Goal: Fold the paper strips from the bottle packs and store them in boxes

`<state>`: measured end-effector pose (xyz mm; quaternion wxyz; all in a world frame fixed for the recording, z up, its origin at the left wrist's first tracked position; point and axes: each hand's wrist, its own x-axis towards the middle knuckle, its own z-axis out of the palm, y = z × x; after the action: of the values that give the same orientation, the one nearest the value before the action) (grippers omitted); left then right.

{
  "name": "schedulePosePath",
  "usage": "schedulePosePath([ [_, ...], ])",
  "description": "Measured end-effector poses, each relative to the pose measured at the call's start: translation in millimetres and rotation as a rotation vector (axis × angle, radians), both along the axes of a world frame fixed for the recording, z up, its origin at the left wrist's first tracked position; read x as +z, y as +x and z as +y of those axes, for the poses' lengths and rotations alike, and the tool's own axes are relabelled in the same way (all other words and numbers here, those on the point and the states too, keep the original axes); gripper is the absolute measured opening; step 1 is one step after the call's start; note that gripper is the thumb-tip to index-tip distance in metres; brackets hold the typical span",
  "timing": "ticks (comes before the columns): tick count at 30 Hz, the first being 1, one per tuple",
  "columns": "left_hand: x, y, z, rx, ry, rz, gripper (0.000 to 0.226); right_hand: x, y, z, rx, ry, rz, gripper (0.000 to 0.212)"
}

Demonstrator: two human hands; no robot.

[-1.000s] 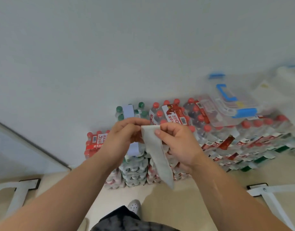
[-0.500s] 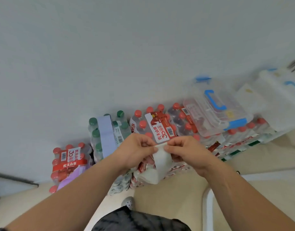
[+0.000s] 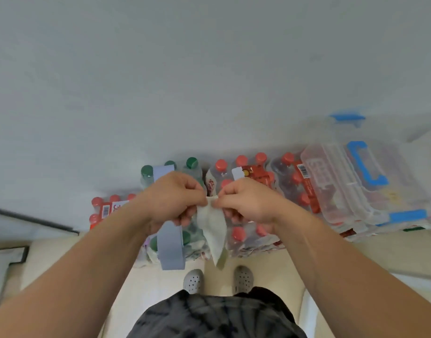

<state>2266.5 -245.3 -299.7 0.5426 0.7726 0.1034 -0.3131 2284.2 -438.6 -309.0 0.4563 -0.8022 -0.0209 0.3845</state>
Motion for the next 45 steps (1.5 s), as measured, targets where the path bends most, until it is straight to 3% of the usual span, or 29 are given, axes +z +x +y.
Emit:
schedulePosePath([
  [3,0.5,9.8,12.5,0.021,0.060,0.010,0.008,1.3,19.5,8.2,0.018,0.025,0.014,0.027],
  [6,-22.4,35.2,12.0,0.130,0.199,-0.046,0.009,-15.2,39.9,21.1,-0.131,0.029,-0.014,0.021],
  [10,-44.5,61.0,-3.9,0.253,0.292,-0.108,0.007,-38.3,57.8,36.4,-0.316,0.069,0.092,0.003],
  [18,-75.3,79.6,0.0,0.447,0.283,-0.073,0.015,-63.6,73.9,44.4,-0.382,0.174,0.152,0.014],
  [24,-74.2,69.3,-1.7,0.333,0.276,-0.187,0.037,-75.3,66.5,46.9,-0.410,0.207,0.065,0.038],
  [31,-64.3,35.9,-6.4,0.271,0.289,-0.243,0.039,-71.0,50.0,44.0,-0.184,0.045,-0.130,0.038],
  [36,-47.5,-3.0,0.7,0.489,0.338,-0.289,0.033,-63.7,41.1,47.9,-0.103,-0.012,-0.351,0.027],
  [41,-46.2,-55.3,34.6,0.782,0.341,-0.279,0.021,-53.7,19.7,74.3,0.015,0.110,-0.408,0.021],
  [45,-55.5,-92.0,74.9,0.890,0.343,-0.238,0.015,-46.5,-1.1,111.1,0.099,0.184,-0.393,0.013],
])
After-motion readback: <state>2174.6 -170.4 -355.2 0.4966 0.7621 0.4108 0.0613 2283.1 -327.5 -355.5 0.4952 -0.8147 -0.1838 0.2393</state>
